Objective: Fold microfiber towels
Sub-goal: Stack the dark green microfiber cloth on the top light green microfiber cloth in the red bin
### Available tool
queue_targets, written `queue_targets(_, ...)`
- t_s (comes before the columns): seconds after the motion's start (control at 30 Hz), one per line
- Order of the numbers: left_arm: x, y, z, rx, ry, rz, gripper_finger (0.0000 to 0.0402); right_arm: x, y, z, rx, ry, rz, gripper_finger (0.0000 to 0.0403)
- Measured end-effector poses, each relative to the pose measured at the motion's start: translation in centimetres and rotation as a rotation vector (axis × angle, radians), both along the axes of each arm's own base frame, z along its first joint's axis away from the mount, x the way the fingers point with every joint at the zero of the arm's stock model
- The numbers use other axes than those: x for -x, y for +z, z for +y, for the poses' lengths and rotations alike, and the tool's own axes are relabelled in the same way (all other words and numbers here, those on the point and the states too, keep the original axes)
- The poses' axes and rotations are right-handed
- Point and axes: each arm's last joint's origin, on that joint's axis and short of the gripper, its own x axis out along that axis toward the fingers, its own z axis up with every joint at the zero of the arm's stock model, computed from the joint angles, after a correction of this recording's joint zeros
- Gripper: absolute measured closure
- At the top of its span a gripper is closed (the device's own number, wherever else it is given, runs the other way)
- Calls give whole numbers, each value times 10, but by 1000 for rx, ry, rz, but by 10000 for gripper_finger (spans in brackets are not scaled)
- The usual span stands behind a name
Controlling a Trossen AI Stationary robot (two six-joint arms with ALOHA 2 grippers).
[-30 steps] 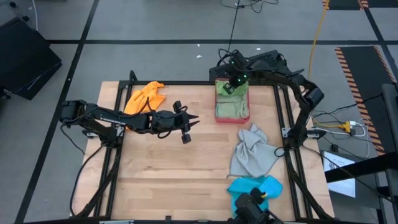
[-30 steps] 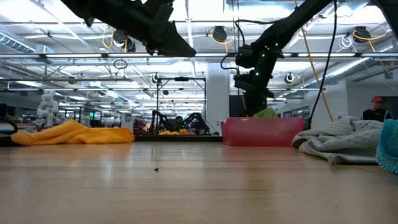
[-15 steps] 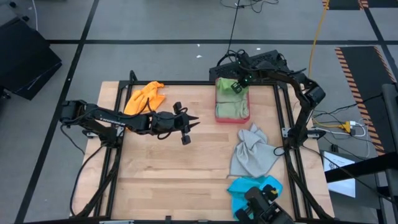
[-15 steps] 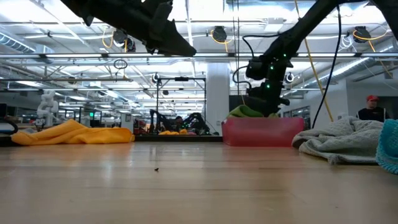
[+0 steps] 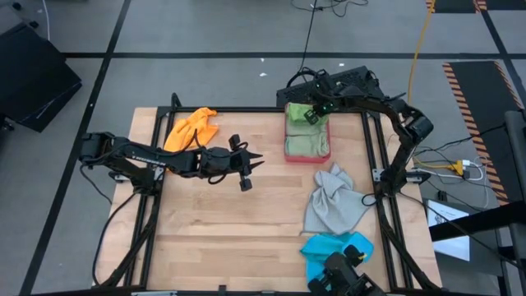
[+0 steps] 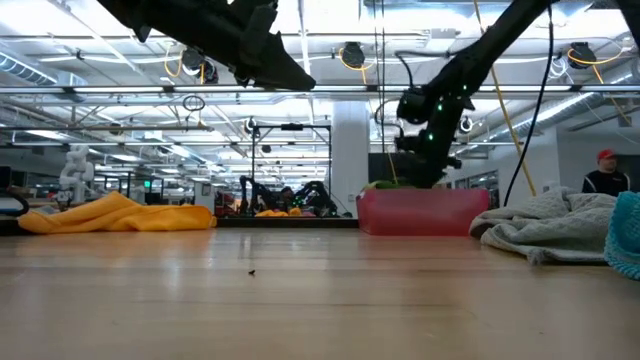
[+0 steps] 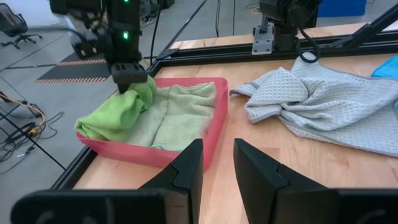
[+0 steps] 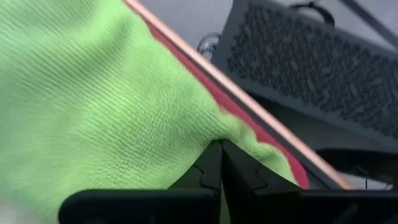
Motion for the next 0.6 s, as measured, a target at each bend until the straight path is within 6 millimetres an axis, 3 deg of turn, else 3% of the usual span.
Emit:
queue_targets(0.13, 0, 0, 0, -1, 0, 0, 309, -7, 18, 10, 48, 20, -50, 403)
queue_targets(0.27, 0, 0, 0, -1, -1, 0, 309, -20, 23, 17, 77, 47, -112, 403)
queue_targets(0.6, 0, 0, -3, -5, -11, 2, 309, -49, -1, 25, 107, 60, -274, 403)
